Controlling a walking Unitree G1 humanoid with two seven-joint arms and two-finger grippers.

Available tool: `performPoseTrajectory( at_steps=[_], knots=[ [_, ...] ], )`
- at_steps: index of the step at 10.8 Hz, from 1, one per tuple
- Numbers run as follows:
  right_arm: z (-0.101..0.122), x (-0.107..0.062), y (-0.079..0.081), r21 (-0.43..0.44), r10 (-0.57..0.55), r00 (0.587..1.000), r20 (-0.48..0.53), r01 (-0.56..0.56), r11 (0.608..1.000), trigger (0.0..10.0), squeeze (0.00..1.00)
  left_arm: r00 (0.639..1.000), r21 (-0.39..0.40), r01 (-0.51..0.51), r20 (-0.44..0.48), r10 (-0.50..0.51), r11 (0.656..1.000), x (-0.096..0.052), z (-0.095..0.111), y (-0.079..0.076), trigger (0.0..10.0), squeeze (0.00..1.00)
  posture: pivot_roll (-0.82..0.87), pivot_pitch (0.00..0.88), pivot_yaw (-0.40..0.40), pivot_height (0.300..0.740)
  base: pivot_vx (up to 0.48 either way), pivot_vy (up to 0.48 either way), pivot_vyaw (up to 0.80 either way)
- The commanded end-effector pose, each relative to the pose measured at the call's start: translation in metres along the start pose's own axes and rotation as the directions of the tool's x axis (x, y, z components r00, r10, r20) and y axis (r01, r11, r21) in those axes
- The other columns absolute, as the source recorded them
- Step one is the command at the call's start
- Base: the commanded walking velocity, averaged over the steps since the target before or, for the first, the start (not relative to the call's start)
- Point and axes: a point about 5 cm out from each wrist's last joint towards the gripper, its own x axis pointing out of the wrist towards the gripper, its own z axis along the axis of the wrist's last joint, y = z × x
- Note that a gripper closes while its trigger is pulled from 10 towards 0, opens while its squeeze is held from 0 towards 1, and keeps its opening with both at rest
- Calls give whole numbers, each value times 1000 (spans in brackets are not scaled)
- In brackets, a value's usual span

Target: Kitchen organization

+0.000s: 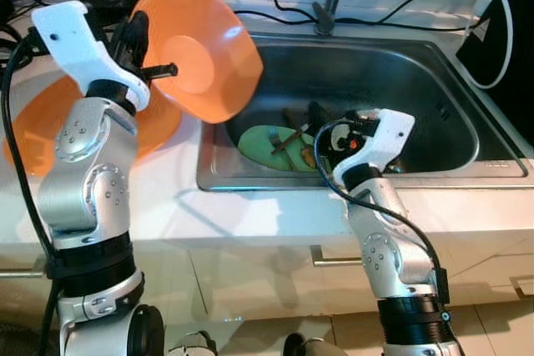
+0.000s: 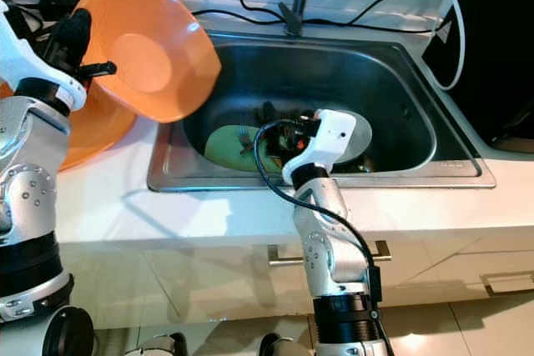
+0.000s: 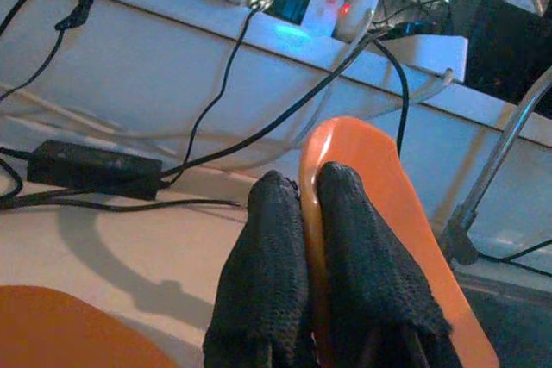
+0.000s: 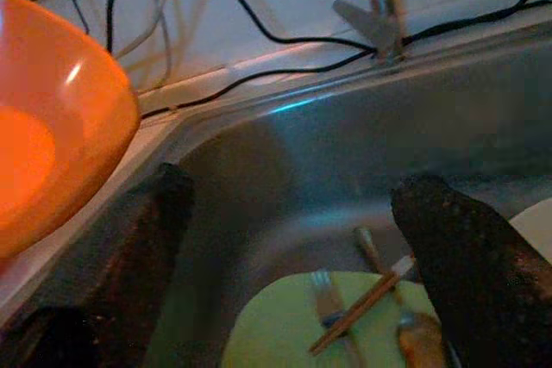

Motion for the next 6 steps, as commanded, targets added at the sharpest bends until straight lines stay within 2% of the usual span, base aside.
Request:
performPoseTrajectory(
  at_steps=[1,5,6],
  knots=[
    [2,-1,9,77,27,1000,4,-27,997,10000,1000,999,12,32,38,-32,999,0,4,-8,10000,0,77,81,-61,740,0,0,0],
    [5,0,15,178,80,997,-14,-77,981,10000,1000,997,11,59,45,-60,998,0,1,-16,10000,0,76,83,-66,740,0,0,0],
    [8,1,19,245,106,994,-19,-98,964,10000,0,996,0,77,44,-77,997,0,-2,-21,10000,0,76,83,-65,740,0,0,0]
  ],
)
